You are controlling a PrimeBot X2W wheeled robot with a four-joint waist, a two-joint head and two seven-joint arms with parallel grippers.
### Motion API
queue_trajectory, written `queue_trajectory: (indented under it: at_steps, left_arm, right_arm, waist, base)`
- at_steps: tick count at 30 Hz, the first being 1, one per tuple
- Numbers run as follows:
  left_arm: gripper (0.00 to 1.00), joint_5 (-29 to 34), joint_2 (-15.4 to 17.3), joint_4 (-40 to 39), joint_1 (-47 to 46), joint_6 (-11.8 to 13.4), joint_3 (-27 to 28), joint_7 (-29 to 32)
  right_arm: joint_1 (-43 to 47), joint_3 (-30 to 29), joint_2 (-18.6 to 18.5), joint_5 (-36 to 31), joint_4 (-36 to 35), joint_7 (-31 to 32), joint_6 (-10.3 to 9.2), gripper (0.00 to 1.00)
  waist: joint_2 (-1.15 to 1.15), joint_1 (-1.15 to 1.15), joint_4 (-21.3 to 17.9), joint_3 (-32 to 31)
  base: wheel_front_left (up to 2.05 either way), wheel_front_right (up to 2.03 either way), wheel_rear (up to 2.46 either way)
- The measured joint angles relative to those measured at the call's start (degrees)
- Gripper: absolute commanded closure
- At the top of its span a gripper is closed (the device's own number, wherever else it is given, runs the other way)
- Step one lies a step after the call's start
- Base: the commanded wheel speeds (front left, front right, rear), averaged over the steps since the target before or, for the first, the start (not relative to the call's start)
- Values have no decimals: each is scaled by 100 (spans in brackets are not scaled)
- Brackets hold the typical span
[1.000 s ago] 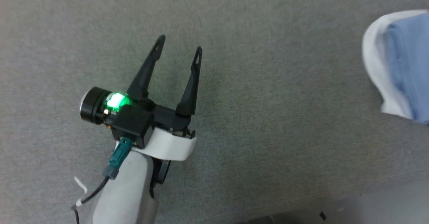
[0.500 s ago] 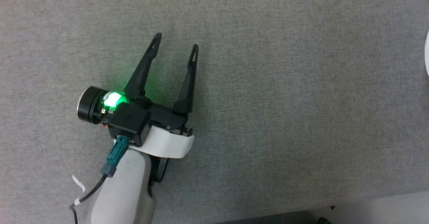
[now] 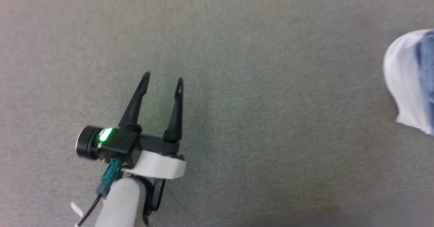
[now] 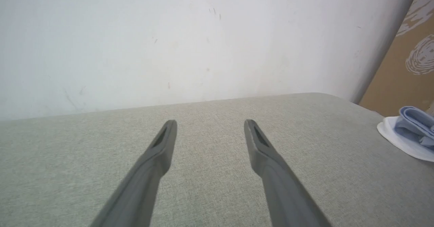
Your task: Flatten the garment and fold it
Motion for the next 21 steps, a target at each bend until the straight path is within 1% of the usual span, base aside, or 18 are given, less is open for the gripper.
queue_trajectory:
  at_steps: [3,6,8,10,12,16,21]
  left_arm:
    - [0,-76,-12,18,193,80,152,-1]
    - [0,-89,-16,86,374,191,291,0]
    - [0,-100,-25,98,470,250,405,0]
    - [0,-148,-30,90,561,334,534,0]
    - [0,-256,-37,104,649,367,625,0]
    - [0,-334,-49,171,827,374,700,0]
    - [0,-350,-60,241,1024,391,701,0]
  right_arm:
    - [14,-165,244,280,-438,-132,-1,0]
    - [170,-460,638,452,-902,-365,-1,0]
    - [386,-688,967,604,-1190,-520,-1,0]
    - [661,-875,1284,658,-1457,-667,-1,0]
    - [955,-1074,1640,706,-1739,-779,-1,0]
    - [1610,-1458,2343,795,-2314,-1045,-1,0]
    - [2510,-1727,3174,814,-2869,-1252,-1,0]
  waist:
    - [0,0,-15,-346]
    - [0,-1,-7,-673]
    - [0,-1,9,-879]
    - [0,-1,34,-1069]
    - [0,-1,68,-1243]
    - [0,0,169,-1535]
    - [1,0,336,-1795]
  base:
    - [0,0,0]
    - [0,0,0]
    - [0,0,0]
    - [0,0,0]
    - [0,0,0]
    - [0,0,0]
    - [0,0,0]
